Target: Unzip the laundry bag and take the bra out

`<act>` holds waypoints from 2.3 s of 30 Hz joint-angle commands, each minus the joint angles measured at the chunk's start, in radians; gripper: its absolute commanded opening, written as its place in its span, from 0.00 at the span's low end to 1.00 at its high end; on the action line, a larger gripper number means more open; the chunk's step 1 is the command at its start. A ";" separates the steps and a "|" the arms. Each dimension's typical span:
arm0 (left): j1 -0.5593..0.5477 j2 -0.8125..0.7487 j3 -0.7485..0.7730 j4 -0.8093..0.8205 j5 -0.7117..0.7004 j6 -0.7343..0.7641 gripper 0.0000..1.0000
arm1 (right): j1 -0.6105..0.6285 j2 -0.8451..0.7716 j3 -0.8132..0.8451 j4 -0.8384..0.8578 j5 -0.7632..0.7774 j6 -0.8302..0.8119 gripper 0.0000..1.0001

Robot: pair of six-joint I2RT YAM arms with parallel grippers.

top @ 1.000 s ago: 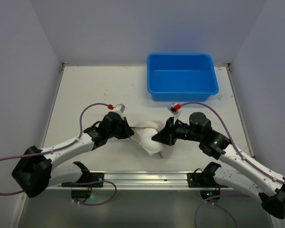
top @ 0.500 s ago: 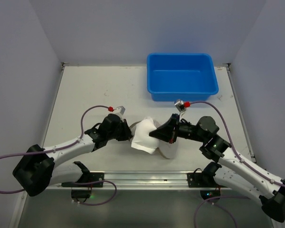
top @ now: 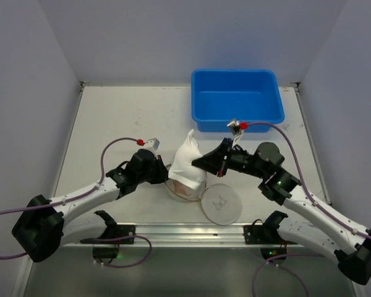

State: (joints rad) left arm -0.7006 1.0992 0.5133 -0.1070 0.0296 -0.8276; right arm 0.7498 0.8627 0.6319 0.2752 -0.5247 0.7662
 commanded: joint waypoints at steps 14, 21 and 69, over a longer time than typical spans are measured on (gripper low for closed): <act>0.001 0.102 -0.002 0.033 -0.010 0.016 0.12 | -0.228 0.074 0.694 -0.475 0.307 -0.289 0.00; 0.001 0.080 -0.016 0.044 0.004 0.012 0.12 | -0.401 0.342 0.910 -0.473 0.310 -0.308 0.00; 0.001 0.002 -0.018 0.033 0.026 0.015 0.22 | -0.607 1.095 1.270 -0.858 0.474 -0.393 0.95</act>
State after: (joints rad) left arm -0.7006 1.1427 0.4953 -0.0746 0.0528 -0.8192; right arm 0.1375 2.0983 1.8553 -0.4774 -0.1780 0.3801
